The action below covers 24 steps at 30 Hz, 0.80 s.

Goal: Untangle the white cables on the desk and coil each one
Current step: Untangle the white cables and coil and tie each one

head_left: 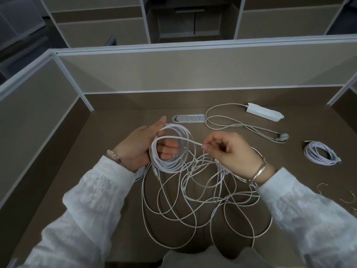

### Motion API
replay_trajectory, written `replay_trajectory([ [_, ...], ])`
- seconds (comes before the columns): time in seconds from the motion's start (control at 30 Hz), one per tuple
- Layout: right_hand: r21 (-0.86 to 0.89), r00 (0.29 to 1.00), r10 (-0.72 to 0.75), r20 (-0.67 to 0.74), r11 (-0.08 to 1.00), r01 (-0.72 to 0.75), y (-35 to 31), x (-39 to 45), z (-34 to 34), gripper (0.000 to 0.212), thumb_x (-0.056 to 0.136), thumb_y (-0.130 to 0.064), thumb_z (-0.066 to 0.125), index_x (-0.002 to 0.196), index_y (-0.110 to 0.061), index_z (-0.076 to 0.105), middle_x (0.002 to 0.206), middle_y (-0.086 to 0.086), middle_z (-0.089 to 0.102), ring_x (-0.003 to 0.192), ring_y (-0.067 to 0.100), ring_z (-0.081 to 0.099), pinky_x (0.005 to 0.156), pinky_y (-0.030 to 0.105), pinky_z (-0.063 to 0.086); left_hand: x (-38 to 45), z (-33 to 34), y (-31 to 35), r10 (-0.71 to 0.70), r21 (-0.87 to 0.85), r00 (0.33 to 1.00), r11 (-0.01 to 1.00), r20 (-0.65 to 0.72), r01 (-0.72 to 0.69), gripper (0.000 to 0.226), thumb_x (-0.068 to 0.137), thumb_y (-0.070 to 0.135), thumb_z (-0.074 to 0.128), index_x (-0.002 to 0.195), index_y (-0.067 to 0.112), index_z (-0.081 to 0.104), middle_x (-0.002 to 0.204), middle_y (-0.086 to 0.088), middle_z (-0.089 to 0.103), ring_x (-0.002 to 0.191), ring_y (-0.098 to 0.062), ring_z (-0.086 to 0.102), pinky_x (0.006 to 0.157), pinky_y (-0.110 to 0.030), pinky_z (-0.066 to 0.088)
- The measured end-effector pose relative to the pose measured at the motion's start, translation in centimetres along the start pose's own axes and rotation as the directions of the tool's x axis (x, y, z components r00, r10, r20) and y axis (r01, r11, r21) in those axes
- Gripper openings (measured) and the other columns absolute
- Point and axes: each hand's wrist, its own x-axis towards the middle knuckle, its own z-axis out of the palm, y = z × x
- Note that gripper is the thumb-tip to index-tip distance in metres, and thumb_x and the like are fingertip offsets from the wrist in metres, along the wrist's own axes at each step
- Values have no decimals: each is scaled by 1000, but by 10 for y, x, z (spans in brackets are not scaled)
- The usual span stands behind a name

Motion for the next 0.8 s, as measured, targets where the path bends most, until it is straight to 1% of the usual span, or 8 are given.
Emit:
replay_trajectory([
  [0.17,-140,997,-82,-6,987,80,-13,6,-8,6,81,-16,70,77,-20,67,57,-11,54,54,5,48,53,11,34,-3,5,-4,-10,109,999,994,41,6,50,96,39,47,106,-8,59,59,-16,65,44,-21,63,46,-26,55],
  [0.33,-215,992,-123,-11,969,118,-23,11,-2,6,80,-16,69,77,-20,67,57,-21,50,55,-3,49,55,8,35,-5,17,-10,-25,238,995,971,98,1,52,97,39,46,81,-8,60,57,-16,66,41,-20,62,45,-25,54],
  [0.47,-284,995,-93,-46,956,76,-23,13,-2,7,79,-17,67,77,-24,66,57,-20,51,54,-4,48,55,11,35,-4,22,-19,13,338,997,940,73,-37,54,99,37,45,61,0,55,45,-9,56,31,-15,50,35,-19,42],
  [0.53,-283,994,-68,-88,958,41,-22,12,-5,7,79,-18,67,76,-25,65,59,-15,56,56,-1,50,57,21,41,-2,17,-21,-7,325,996,945,85,-21,52,98,37,47,64,-1,50,41,-6,46,27,-13,37,35,-16,33],
  [0.63,-225,997,-54,-57,974,40,-21,10,-7,8,78,-24,69,83,-24,64,63,-12,59,57,2,52,58,26,43,0,10,-19,-106,195,972,979,211,64,49,93,40,50,87,-9,51,39,-1,28,27,-8,21,36,-13,22],
  [0.67,-211,999,-36,-15,977,32,-22,9,-5,20,76,-33,70,92,-23,62,68,-12,59,60,3,53,59,27,44,0,9,-19,-130,150,958,984,255,94,52,92,41,50,89,-12,50,38,1,25,27,-7,19,35,-13,19],
  [0.73,-260,994,56,99,965,-28,-22,11,1,58,66,-57,68,112,-24,54,85,-12,57,70,6,54,63,29,46,1,10,-17,-148,62,931,989,335,135,50,94,39,47,73,-6,49,36,5,24,25,-4,19,34,-14,15],
  [0.8,-386,970,154,188,920,-71,-17,14,12,71,59,-68,63,114,-24,55,96,-8,58,82,12,57,70,32,48,2,11,-16,-156,-36,905,982,395,185,44,96,38,44,61,12,54,34,8,25,24,-1,21,32,-14,14],
])
